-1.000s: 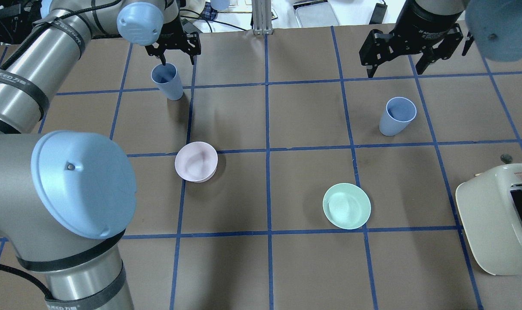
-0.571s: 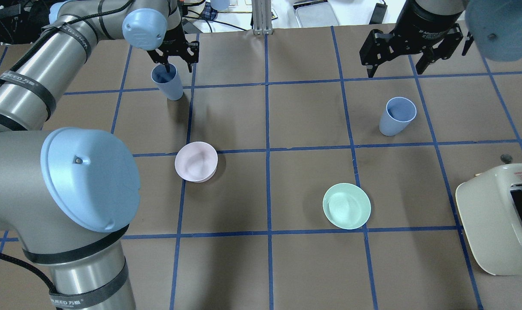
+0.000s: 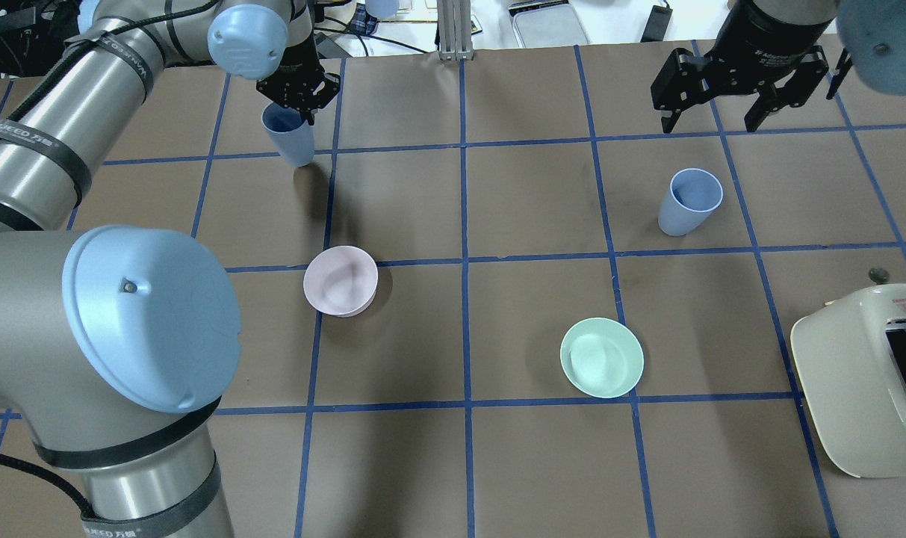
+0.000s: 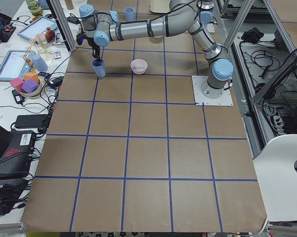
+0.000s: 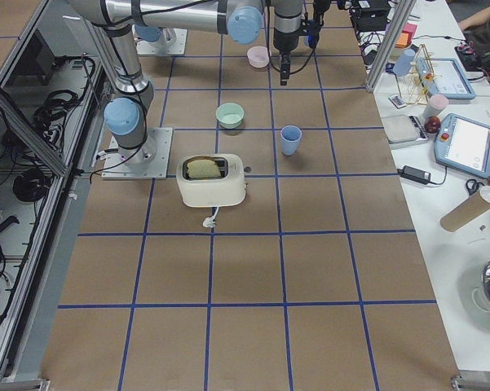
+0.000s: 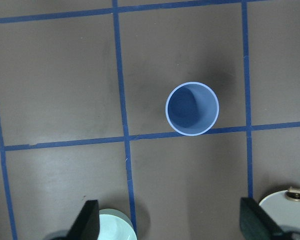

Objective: Stack blue cups with both arms

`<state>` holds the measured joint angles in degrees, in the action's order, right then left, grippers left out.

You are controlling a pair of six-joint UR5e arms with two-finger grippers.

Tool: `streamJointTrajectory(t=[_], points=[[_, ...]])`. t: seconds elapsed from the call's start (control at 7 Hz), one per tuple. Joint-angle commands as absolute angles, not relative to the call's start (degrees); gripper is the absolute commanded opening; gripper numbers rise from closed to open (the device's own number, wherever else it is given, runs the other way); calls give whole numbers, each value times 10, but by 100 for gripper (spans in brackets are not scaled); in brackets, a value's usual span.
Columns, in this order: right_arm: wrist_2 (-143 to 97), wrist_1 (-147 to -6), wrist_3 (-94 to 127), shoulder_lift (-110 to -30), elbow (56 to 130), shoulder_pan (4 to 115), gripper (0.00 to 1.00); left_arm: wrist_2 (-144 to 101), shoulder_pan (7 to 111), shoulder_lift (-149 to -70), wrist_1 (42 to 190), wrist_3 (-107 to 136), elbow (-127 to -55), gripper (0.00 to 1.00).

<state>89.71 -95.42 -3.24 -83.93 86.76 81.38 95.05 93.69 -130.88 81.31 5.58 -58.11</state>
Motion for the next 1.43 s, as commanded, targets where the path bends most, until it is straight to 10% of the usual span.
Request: streamJointTrajectory(t=[0.0, 0.71, 0.86, 1.0, 1.29], points=[[896, -957, -85, -794, 864, 733, 100, 913, 1019, -1293, 826, 187, -579, 0], [886, -1109, -89, -730, 935, 733, 100, 905, 1114, -1335, 766, 345, -593, 0], [882, -1148, -90, -730, 955, 733, 100, 910, 1114, -1337, 765, 337, -598, 66], [883, -1156, -91, -727, 967, 733, 100, 911, 1114, -1339, 766, 333, -601, 100], [883, -1178, -90, -712, 987, 733, 94, 904, 1110, -1293, 848, 330, -587, 100]])
